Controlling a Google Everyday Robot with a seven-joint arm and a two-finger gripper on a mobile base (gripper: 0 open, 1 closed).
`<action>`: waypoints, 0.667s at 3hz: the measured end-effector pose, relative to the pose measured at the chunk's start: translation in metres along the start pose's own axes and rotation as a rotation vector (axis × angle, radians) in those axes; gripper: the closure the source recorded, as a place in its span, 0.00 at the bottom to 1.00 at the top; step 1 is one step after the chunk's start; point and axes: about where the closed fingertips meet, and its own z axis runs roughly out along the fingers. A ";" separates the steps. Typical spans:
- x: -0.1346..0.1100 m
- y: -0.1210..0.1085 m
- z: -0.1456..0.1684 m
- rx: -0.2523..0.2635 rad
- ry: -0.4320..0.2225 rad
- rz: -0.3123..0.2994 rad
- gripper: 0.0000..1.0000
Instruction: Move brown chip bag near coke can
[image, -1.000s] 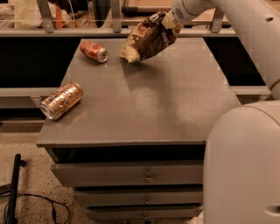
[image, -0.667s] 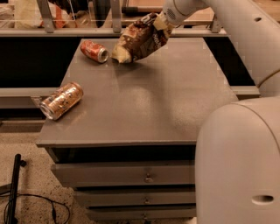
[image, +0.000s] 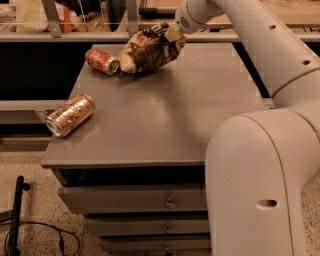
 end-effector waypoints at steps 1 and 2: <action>0.001 0.004 0.008 -0.024 0.009 -0.009 0.36; 0.002 0.004 0.013 -0.037 0.017 -0.018 0.13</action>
Offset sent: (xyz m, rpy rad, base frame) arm 0.0123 0.0012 -0.0031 -0.0209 0.0271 0.0427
